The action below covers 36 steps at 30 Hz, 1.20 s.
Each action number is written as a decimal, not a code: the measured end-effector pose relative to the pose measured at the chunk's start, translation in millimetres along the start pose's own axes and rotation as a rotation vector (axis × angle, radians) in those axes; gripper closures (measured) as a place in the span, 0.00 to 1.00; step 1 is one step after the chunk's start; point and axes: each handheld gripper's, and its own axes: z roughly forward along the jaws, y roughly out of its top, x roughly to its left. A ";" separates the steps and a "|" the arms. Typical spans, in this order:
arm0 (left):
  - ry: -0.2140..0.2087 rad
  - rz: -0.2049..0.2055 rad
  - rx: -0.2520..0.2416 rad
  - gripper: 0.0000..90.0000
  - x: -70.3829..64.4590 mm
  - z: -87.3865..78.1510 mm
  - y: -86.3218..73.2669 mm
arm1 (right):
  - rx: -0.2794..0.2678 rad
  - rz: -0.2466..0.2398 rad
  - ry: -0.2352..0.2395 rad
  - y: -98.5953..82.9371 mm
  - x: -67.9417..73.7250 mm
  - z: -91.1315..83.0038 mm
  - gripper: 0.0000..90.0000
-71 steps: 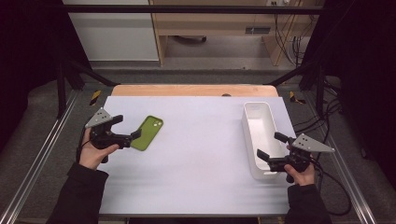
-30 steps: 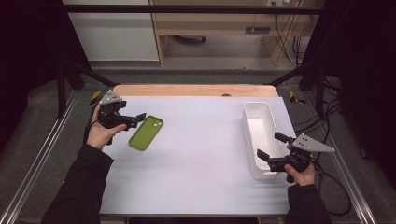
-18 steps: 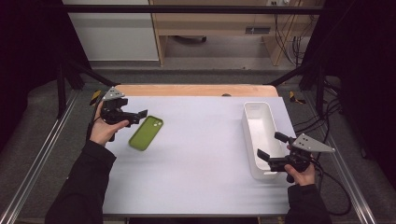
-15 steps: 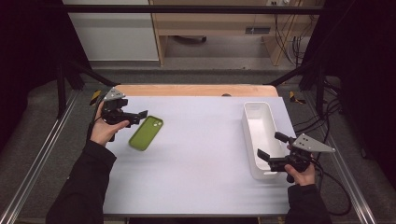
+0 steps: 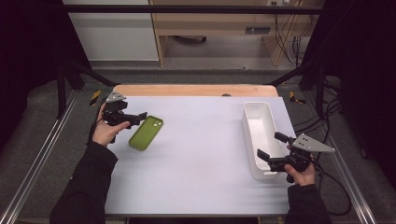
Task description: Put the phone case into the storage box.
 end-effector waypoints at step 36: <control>0.018 -0.039 0.119 0.04 11.0 25.9 -32.3 | 0.003 -0.001 0.002 -0.1 0.3 0.3 0.00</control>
